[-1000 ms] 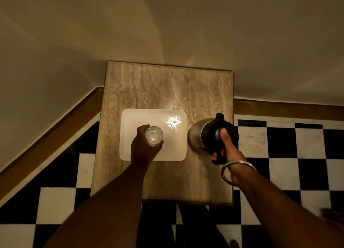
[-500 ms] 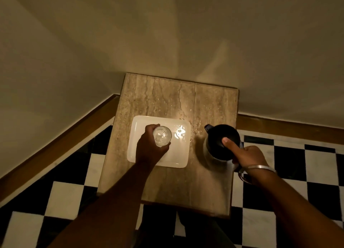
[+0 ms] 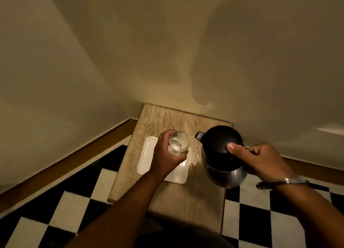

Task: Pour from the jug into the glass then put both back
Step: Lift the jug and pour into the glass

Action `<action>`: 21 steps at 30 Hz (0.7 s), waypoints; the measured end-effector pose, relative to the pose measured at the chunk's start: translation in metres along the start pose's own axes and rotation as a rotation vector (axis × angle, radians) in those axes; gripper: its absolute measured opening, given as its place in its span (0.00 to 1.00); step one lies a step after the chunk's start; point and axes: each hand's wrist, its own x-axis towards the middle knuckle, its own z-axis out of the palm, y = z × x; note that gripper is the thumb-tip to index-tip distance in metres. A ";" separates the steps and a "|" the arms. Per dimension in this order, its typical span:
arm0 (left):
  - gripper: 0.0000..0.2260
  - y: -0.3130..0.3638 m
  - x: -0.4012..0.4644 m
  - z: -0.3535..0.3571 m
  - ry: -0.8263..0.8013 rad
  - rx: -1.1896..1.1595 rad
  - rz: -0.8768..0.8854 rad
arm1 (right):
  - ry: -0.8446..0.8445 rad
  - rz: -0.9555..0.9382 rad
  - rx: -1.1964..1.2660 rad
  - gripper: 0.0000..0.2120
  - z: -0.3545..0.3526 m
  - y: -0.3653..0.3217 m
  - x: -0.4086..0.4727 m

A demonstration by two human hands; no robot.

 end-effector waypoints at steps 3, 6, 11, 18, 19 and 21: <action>0.32 0.027 0.006 -0.013 0.010 -0.029 0.056 | -0.012 -0.040 -0.058 0.29 -0.014 -0.032 -0.008; 0.33 0.051 0.012 -0.031 0.002 -0.076 0.103 | -0.014 -0.084 -0.101 0.30 -0.025 -0.063 -0.016; 0.33 0.080 0.020 -0.055 -0.027 -0.116 0.179 | -0.010 -0.125 -0.167 0.27 -0.037 -0.113 -0.028; 0.33 0.106 0.023 -0.077 -0.033 -0.152 0.254 | -0.001 -0.192 -0.307 0.28 -0.053 -0.166 -0.041; 0.33 0.109 0.023 -0.079 -0.036 -0.153 0.261 | -0.001 -0.204 -0.331 0.28 -0.054 -0.172 -0.044; 0.33 0.114 0.023 -0.080 -0.043 -0.162 0.260 | -0.002 -0.222 -0.379 0.29 -0.057 -0.183 -0.046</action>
